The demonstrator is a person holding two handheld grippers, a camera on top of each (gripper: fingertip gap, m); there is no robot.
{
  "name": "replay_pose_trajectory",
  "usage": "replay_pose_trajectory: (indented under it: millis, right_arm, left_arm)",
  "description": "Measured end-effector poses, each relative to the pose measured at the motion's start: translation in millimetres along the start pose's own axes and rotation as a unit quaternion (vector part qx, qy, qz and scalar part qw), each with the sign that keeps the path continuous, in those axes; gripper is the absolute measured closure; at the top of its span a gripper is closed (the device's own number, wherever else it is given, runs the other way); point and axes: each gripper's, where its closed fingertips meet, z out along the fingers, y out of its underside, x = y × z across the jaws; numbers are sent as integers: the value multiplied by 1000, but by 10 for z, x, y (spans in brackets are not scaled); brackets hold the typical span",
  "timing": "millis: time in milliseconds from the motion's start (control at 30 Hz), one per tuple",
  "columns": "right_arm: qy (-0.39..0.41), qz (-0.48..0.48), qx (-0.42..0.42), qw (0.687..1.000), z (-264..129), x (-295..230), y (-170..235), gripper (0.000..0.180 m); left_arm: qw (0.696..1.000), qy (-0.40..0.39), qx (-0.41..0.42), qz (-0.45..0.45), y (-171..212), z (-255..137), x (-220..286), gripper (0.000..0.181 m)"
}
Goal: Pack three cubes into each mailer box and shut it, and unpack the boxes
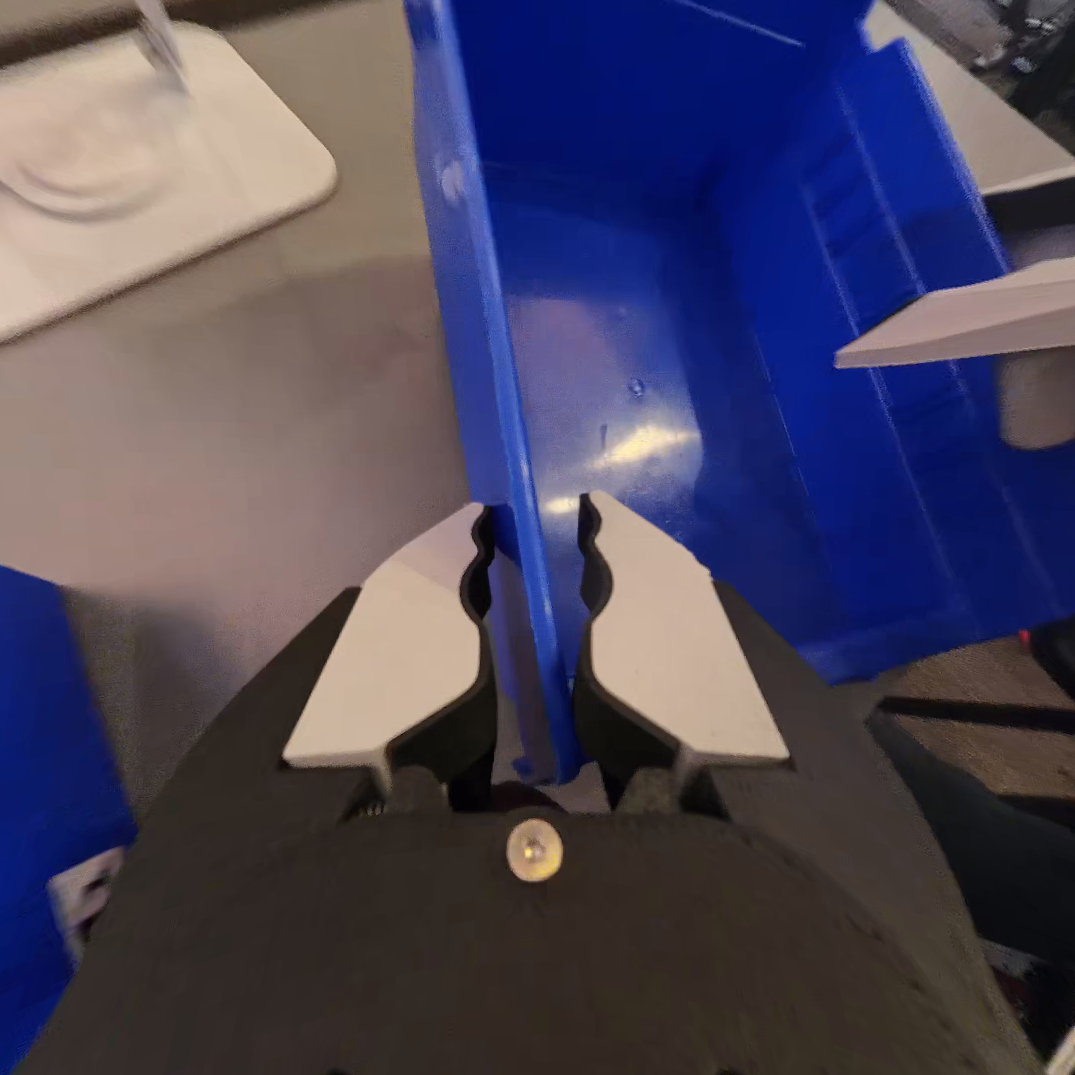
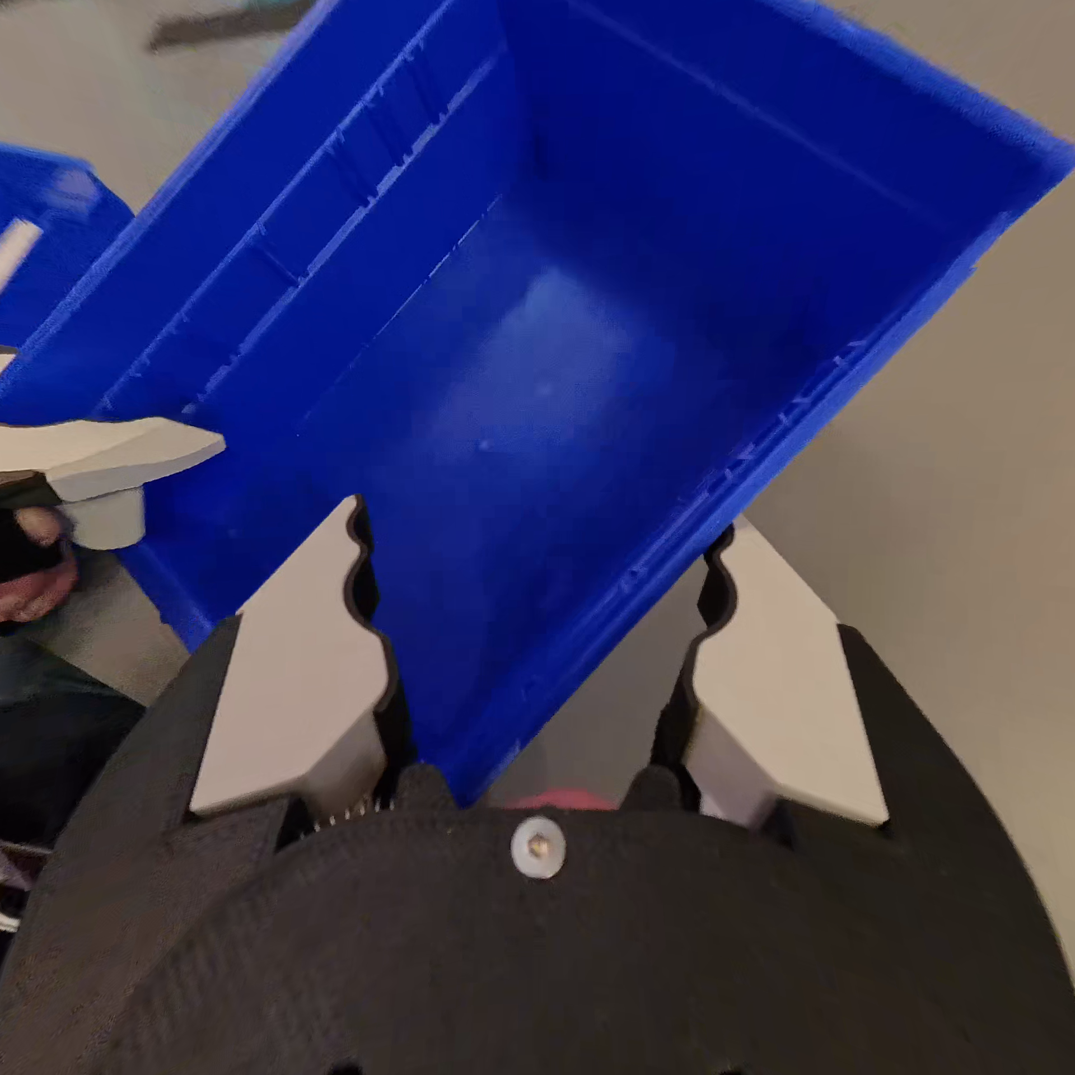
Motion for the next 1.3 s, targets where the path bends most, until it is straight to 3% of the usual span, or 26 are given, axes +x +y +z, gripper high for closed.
replay_pose_trajectory:
  millis: [133, 233, 300, 433, 533, 667, 733, 867, 1000, 1133, 1167, 1200, 1300]
  right_arm:
    - [52, -56, -46, 996, 65, 165, 54, 79]
    - [95, -97, -77, 988, 67, 353, 53, 101]
    - [97, -108, -87, 985, 60, 399, 39, 118]
    - [105, -120, -103, 982, 72, 446, 21, 126]
    - [116, -133, -105, 979, 88, 470, 5, 134]
    - [110, -141, -112, 977, 90, 494, -1, 151]
    - [97, -133, -111, 980, 83, 505, -14, 161]
    - [95, -148, -119, 977, 69, 565, -11, 164]
    - [99, -156, -123, 975, 66, 592, -13, 164]
    - [109, -162, -130, 972, 41, 658, -10, 164]
    - [112, -161, -131, 972, 26, 686, -6, 164]
    - [114, -159, -131, 972, 10, 716, -2, 164]
    - [123, -159, -133, 970, -34, 816, 2, 164]
  left_arm:
    - [996, 66, -48, -23, 257, 136, 189, 135]
    - [988, 135, -68, -44, 318, 103, 336, 120]
    - [981, 167, -78, -56, 303, 3, 383, 110]
    - [981, 185, -30, -58, 64, -459, 358, 113]
    - [994, 112, 8, -15, -86, -902, 12, 110]
    - [997, -72, 18, 10, -1, -1504, -1055, 104]
    - [987, -159, -7, -7, 241, -1795, -1683, 102]
    - [960, -252, -104, -68, 983, -2235, -2563, 93]
    - [955, -236, -126, -131, 1425, -2321, -2806, 101]
    - [955, -203, -152, -155, 1650, -2201, -2844, 121]
    - [959, -194, -143, -150, 1616, -2194, -2831, 134]
    - [962, -172, -148, -149, 1623, -2179, -2781, 159]
    - [960, -161, -180, -144, 1702, -2168, -2767, 159]
